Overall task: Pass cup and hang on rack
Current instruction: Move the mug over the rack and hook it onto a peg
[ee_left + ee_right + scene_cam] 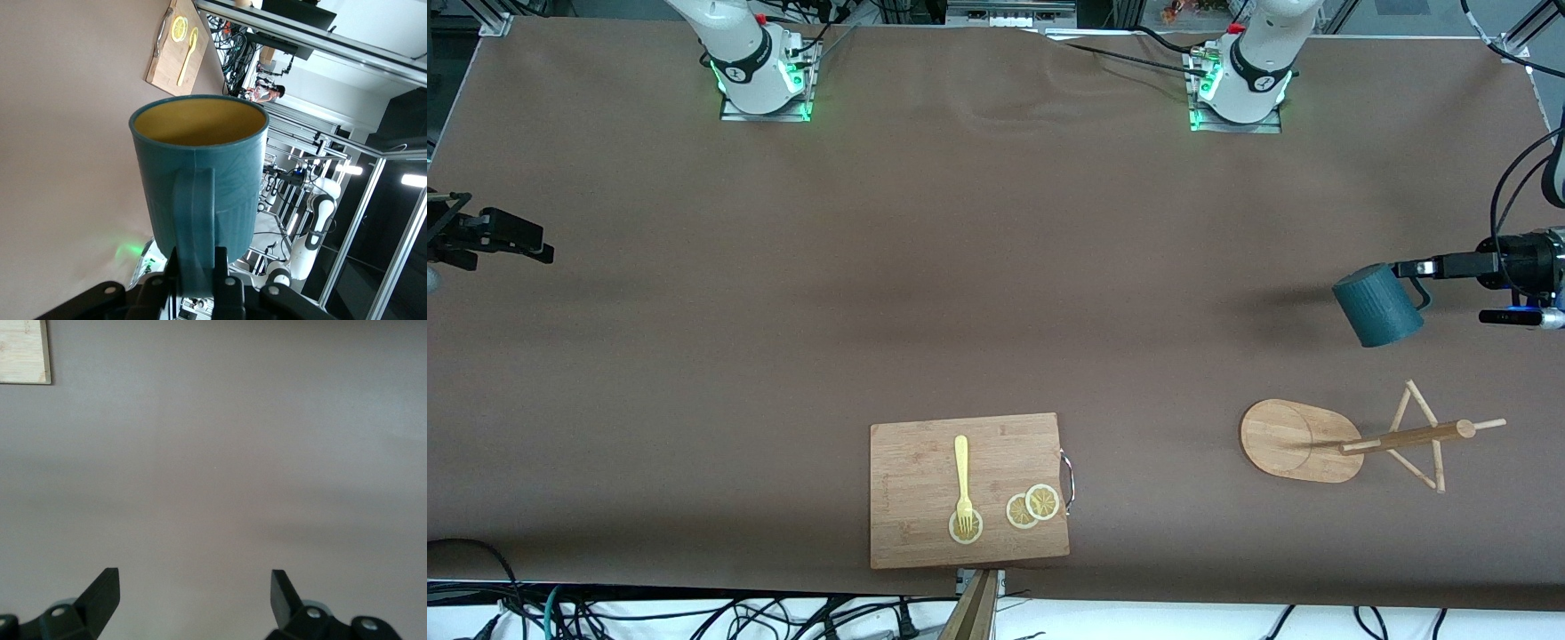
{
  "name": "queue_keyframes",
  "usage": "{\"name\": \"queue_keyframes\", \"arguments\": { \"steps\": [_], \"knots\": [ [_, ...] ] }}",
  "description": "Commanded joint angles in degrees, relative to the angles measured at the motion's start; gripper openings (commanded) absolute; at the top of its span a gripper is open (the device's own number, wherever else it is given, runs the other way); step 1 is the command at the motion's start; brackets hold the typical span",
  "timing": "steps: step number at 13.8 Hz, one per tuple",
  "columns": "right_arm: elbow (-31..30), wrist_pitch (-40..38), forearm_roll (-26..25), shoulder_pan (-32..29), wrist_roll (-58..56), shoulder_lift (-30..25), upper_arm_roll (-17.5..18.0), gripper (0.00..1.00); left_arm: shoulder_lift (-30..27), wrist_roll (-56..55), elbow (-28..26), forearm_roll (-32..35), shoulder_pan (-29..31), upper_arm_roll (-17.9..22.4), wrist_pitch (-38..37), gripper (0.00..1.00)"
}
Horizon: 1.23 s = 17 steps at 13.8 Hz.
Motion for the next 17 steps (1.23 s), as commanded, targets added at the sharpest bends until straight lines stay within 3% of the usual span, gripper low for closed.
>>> {"name": "queue_keyframes", "arguments": {
  "steps": [1,5,9,17],
  "knots": [
    [-0.35,0.38,0.86,-0.48,-0.23,-0.43,0.32,1.0,4.6,-6.96,6.95,-2.2,-1.22,0.07,-1.19,0.0],
    [-0.35,0.38,0.86,-0.48,-0.23,-0.43,0.32,1.0,11.19,-10.4,15.83,-2.21,-1.83,0.16,-1.11,0.0],
    [-0.35,0.38,0.86,-0.48,-0.23,-0.43,0.32,1.0,13.92,-15.23,21.72,-2.64,-4.03,0.16,-0.67,0.0],
    [-0.35,0.38,0.95,-0.48,-0.23,-0.43,0.32,1.0,18.41,-20.51,25.6,-5.81,-4.56,0.6,2.39,0.0]
  ]
}}
